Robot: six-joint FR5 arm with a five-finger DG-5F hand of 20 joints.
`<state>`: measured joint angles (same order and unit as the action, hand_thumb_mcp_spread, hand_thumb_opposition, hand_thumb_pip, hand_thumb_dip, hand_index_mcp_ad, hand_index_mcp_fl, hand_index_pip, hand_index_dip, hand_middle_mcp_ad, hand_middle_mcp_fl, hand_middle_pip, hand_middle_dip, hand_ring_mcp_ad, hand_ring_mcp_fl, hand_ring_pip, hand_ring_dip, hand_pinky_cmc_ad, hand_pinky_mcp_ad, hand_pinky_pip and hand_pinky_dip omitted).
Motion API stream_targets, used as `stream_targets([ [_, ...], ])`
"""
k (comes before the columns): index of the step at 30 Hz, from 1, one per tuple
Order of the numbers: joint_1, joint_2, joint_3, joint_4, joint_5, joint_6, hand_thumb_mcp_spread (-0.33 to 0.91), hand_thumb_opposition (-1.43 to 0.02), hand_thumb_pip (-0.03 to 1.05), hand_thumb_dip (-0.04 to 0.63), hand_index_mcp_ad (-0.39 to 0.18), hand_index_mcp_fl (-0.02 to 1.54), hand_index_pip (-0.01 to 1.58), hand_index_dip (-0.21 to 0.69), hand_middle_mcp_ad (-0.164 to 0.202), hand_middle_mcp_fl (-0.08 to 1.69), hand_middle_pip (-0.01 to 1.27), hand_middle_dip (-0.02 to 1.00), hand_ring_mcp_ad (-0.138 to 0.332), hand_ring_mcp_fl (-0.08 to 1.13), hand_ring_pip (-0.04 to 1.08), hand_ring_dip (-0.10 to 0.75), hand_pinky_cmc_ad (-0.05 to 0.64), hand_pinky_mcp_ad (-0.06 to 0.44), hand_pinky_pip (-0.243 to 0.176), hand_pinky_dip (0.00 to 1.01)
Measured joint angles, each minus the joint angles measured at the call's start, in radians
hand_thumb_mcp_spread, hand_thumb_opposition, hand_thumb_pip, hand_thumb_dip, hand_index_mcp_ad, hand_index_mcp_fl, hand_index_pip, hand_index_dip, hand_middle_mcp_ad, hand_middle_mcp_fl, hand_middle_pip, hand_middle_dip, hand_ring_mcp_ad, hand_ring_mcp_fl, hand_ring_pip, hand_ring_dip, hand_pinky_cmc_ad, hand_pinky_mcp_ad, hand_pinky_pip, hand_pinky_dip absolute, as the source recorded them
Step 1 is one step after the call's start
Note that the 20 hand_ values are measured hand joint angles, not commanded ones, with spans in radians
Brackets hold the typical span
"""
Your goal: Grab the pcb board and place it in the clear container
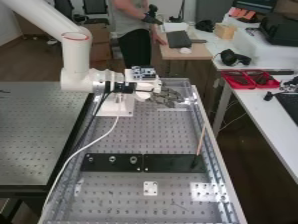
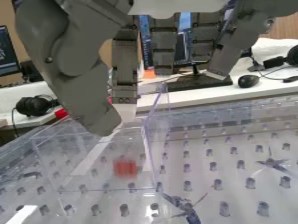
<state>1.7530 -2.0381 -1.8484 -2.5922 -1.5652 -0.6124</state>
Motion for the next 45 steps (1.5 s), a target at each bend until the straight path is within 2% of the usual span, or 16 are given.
stream_targets([
  [11, 0.003, 0.011, 0.014, 0.001, 0.000, -0.009, 0.41, -0.86, 0.75, 0.269, -0.093, 0.12, 1.56, 0.086, 0.087, 0.14, 0.13, 0.16, 0.201, 0.00, 0.10, 0.016, 0.307, 0.168, -0.063, 0.53],
  [20, -0.024, 0.102, 0.040, -0.020, -0.027, -0.033, 0.41, -0.86, 0.75, 0.267, -0.096, 0.12, 1.56, 0.086, 0.087, 0.13, 0.13, 0.16, 0.201, 0.00, 0.10, 0.016, 0.307, 0.168, -0.063, 0.53],
  [28, -0.070, 0.224, 0.052, -0.118, -0.029, -0.045, 0.40, -0.86, 0.75, 0.267, -0.096, 0.12, 1.56, 0.087, 0.087, 0.13, 0.13, 0.16, 0.201, 0.00, 0.10, 0.016, 0.307, 0.168, -0.063, 0.54],
  [30, -0.089, 0.262, 0.056, -0.165, -0.022, -0.048, 0.40, -0.86, 0.74, 0.267, -0.093, 0.11, 1.56, 0.087, 0.091, 0.13, 0.13, 0.16, 0.201, 0.00, 0.10, 0.016, 0.307, 0.168, -0.063, 0.54],
  [36, -0.121, 0.330, 0.062, -0.279, 0.002, -0.051, 0.40, -0.86, 0.69, 0.267, -0.093, 0.07, 1.56, 0.098, 0.091, 0.13, 0.13, 0.16, 0.201, 0.00, 0.10, 0.016, 0.307, 0.168, -0.063, 0.55],
  [39, -0.131, 0.342, 0.068, -0.331, 0.014, -0.050, 0.39, -0.86, 0.67, 0.267, -0.093, 0.06, 1.56, 0.113, 0.087, 0.12, 0.13, 0.16, 0.201, 0.00, 0.10, 0.016, 0.307, 0.168, -0.073, 0.57],
  [43, -0.151, 0.369, 0.072, -0.376, 0.037, -0.037, 0.36, -0.85, 0.60, 0.251, -0.093, 0.02, 1.41, 0.112, 0.091, 0.10, 0.13, 0.16, 0.201, 0.00, 0.10, 0.017, 0.307, 0.164, -0.075, 0.60],
  [45, -0.159, 0.383, 0.070, -0.382, 0.048, -0.030, 0.36, -0.85, 0.58, 0.239, -0.093, 0.02, 1.24, 0.122, 0.087, 0.08, 0.13, 0.16, 0.201, 0.00, 0.10, 0.023, 0.307, 0.168, -0.075, 0.62],
])
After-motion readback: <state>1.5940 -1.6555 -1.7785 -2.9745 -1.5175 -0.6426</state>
